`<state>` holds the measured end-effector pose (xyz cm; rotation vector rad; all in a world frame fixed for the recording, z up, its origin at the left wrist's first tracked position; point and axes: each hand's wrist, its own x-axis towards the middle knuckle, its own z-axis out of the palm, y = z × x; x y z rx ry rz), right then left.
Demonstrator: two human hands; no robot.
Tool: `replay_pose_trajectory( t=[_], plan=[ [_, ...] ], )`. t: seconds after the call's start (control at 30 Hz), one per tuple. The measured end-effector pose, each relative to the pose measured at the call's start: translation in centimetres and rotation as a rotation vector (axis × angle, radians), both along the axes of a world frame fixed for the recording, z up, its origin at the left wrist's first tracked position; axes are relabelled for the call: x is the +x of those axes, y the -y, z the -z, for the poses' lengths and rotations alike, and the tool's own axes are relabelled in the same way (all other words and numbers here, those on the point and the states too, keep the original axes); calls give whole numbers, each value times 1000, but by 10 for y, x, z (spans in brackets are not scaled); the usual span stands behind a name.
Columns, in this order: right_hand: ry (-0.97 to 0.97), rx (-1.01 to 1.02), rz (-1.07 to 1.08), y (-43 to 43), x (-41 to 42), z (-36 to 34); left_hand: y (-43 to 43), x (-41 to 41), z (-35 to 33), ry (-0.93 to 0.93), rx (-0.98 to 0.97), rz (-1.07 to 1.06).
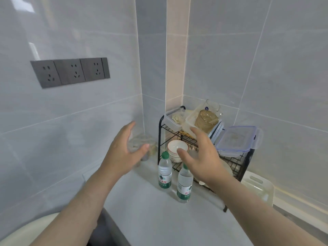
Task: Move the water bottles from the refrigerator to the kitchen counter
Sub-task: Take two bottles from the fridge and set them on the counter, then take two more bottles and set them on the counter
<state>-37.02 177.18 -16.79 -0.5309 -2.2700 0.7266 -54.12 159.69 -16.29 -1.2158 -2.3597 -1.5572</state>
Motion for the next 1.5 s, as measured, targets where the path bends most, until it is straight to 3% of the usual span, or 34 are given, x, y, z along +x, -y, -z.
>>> replay_pose_trajectory(
  t=[0.37,0.63,1.07,1.5],
  plan=[
    [-192,111,-256,60,84,-111,110,133,-119,-217,60,-181],
    [-332,97,-596,119,157,-159,208,286,-175,-414,38,-504],
    [-507,-20,-1285,360,254,-208,394,564,-233,-619,-111,-1142],
    [-616,-68,-1888,597,440,-221,533,826,-234,-687,-176,-1674]
  ],
)
